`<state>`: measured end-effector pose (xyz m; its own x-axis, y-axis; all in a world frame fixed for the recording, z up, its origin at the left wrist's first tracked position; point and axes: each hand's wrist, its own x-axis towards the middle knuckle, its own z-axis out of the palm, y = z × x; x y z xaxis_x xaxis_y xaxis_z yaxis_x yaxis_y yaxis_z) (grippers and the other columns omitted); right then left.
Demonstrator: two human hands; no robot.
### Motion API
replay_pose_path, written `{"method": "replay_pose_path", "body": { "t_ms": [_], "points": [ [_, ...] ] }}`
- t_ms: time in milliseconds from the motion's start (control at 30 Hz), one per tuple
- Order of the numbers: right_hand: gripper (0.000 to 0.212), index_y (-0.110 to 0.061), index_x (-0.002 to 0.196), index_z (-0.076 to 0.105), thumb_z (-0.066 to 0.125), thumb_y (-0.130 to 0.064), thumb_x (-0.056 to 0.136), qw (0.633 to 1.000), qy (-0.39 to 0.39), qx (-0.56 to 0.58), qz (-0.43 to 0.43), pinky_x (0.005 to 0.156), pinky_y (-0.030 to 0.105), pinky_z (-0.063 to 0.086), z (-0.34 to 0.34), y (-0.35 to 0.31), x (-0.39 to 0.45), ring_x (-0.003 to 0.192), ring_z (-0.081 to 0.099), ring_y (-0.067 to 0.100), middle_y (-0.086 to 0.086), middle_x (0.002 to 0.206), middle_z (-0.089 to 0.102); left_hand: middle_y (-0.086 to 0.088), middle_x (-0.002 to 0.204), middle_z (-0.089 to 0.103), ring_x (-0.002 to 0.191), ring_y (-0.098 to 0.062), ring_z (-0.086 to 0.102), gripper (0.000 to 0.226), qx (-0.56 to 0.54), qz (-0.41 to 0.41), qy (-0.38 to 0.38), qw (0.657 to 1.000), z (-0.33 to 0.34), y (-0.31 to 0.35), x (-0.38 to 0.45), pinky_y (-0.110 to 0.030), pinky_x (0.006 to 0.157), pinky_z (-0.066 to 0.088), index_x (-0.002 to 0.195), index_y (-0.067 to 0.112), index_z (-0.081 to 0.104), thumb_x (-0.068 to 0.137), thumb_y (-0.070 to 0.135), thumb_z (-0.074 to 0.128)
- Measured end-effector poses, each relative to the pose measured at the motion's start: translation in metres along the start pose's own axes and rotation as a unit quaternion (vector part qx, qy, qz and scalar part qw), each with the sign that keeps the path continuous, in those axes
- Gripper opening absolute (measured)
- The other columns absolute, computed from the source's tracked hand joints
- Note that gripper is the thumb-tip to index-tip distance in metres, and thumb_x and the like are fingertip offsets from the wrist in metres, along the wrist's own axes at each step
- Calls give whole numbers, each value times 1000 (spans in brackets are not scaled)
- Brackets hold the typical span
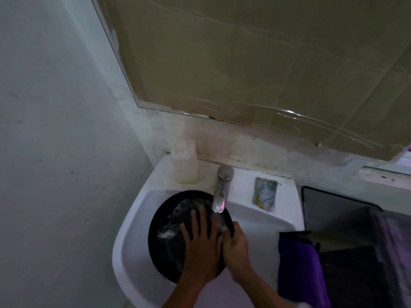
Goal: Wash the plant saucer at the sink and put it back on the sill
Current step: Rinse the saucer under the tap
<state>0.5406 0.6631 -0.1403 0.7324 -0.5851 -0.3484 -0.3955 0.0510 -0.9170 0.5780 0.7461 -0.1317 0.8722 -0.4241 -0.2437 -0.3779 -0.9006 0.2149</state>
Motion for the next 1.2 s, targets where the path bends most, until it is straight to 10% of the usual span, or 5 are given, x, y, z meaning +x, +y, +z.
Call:
{"method": "replay_pose_path", "body": {
  "t_ms": [300, 667, 867, 1133, 1200],
  "points": [
    [11, -20, 95, 62, 52, -22, 98, 1000, 9, 6, -17, 72, 30, 53, -13, 5, -6, 81, 65, 14, 0, 87, 70, -16, 157, 27, 146, -37, 25, 61, 90, 137, 5, 986, -23, -76, 10, -55, 115, 14, 147, 31, 41, 95, 61, 27],
    [14, -16, 86, 66, 59, -26, 94, 999, -5, -3, 47, 68, 33, 54, -9, 1, 34, 77, 68, 23, 4, 81, 72, -20, 139, 55, 130, -46, 44, 51, 92, 81, -54, 991, -6, -24, -53, -62, 85, 51, 134, 43, 53, 93, 59, 28],
    [28, -14, 69, 62, 60, -29, 93, 995, -63, 0, 72, 63, 35, 43, -1, -6, 58, 62, 55, 19, 5, 68, 63, -20, 146, 49, 137, -47, 36, 51, 121, 62, 22, 990, -24, -68, -50, -75, 102, 19, 131, 35, 61, 92, 54, 34],
    [29, -20, 60, 65, 68, -18, 88, 989, -119, 45, 72, 65, 30, 46, 17, -21, 67, 67, 57, 14, 0, 65, 66, -17, 157, 29, 127, -45, 51, 88, -225, -194, 133, 946, -46, -99, -69, -53, 91, 48, 154, 32, -7, 92, 38, 55],
    [36, -22, 52, 60, 70, -30, 87, 990, -127, 30, 54, 57, 28, 46, 22, -25, 67, 56, 54, 7, -8, 55, 62, -13, 145, 51, 116, -40, 60, 74, -369, -241, 120, 890, -46, -95, -72, -50, 92, 51, 151, 31, 17, 89, 46, 55]
  ]
}}
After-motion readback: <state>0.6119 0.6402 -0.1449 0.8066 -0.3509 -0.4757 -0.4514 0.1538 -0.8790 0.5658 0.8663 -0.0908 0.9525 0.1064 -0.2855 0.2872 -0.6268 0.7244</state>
